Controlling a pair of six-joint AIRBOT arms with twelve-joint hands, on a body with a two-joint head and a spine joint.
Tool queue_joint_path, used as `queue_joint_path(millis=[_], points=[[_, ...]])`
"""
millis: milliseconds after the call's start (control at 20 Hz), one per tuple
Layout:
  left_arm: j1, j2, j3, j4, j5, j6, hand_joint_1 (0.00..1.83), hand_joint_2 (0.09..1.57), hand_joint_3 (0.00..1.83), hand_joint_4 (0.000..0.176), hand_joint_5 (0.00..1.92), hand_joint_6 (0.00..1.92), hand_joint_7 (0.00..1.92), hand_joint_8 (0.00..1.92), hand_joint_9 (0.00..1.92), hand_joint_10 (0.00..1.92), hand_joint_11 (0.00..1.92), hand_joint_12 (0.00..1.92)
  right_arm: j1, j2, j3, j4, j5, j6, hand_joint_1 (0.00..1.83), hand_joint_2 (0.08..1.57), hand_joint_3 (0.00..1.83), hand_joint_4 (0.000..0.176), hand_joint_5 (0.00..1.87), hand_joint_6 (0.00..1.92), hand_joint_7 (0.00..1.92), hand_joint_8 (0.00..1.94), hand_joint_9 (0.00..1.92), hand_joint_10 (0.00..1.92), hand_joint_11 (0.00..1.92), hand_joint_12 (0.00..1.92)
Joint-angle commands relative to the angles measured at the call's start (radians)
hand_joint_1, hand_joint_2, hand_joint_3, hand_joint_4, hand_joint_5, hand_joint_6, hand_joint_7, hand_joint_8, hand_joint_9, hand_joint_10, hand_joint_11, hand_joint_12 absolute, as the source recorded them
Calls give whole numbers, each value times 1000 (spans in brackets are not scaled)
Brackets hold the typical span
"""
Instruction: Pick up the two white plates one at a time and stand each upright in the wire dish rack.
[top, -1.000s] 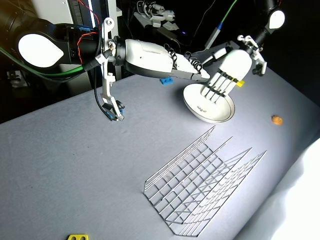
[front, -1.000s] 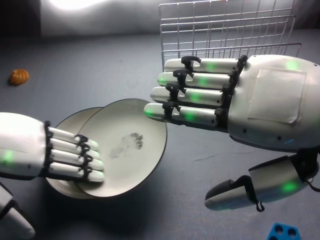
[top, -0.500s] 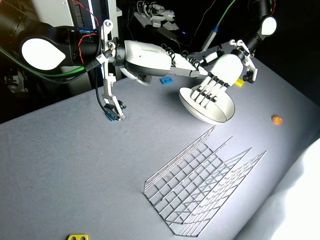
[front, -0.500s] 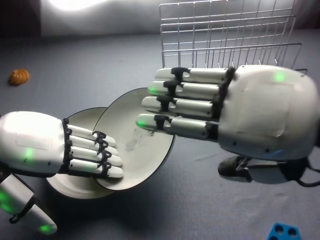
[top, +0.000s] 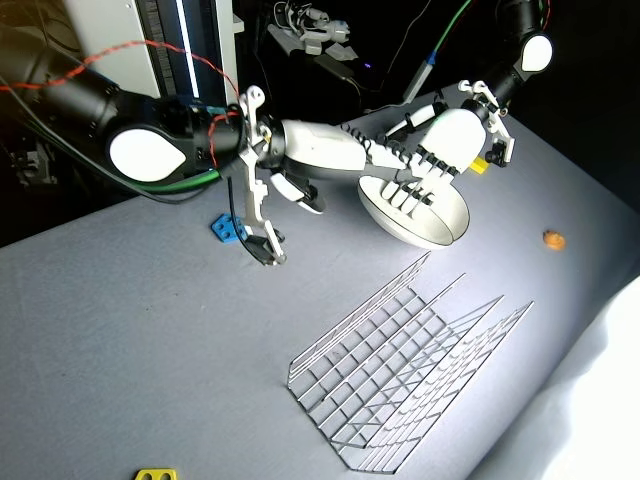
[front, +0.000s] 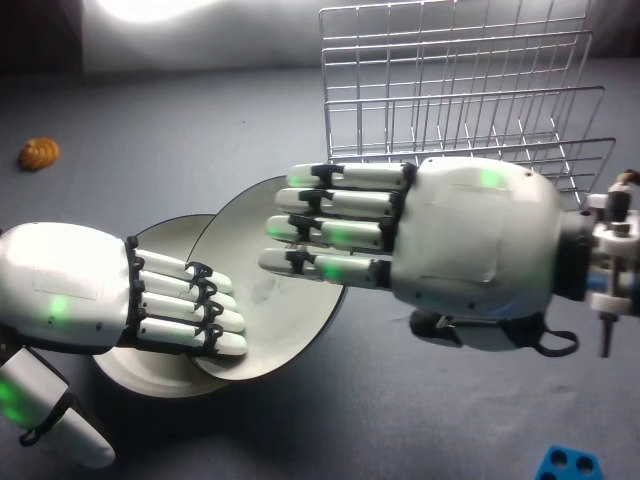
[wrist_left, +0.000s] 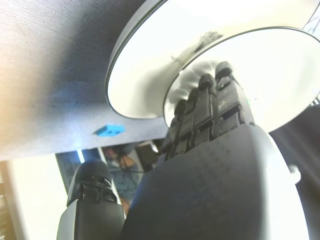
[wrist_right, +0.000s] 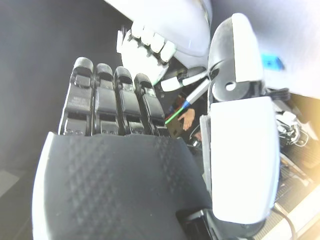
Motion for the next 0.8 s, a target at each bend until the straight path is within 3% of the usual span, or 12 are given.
queue_joint_path(millis=[0,200,250,650,750], points=[[6,-16,0,-20,-33,-3,0,1106,4,0,11,1,0,0,0,0,0,0,2,-9,5,9,123,-8,1048,1008,2,0,116,2,82,2,93,4,1,364],[15,-18,5,-26,-34,-3,0,1107,5,0,22,5,0,0,0,0,0,0,5,-81,71,9,121,-14,1031,1039,5,0,99,5,51,5,66,5,0,279],[15,-18,4,-26,-35,-3,0,1108,4,0,19,3,0,0,0,0,0,0,4,-111,97,9,119,-16,1010,1070,7,0,67,0,21,3,31,1,0,177],[8,-19,4,-35,-37,-12,0,1097,0,0,17,1,0,0,0,0,0,0,3,-232,195,25,157,-40,982,1105,4,0,86,1,45,3,52,3,0,209],[9,-20,7,-35,-38,-12,0,1113,6,0,29,6,0,0,0,0,0,0,1,-256,222,25,157,-40,1045,1081,0,0,130,8,73,2,83,6,0,288]])
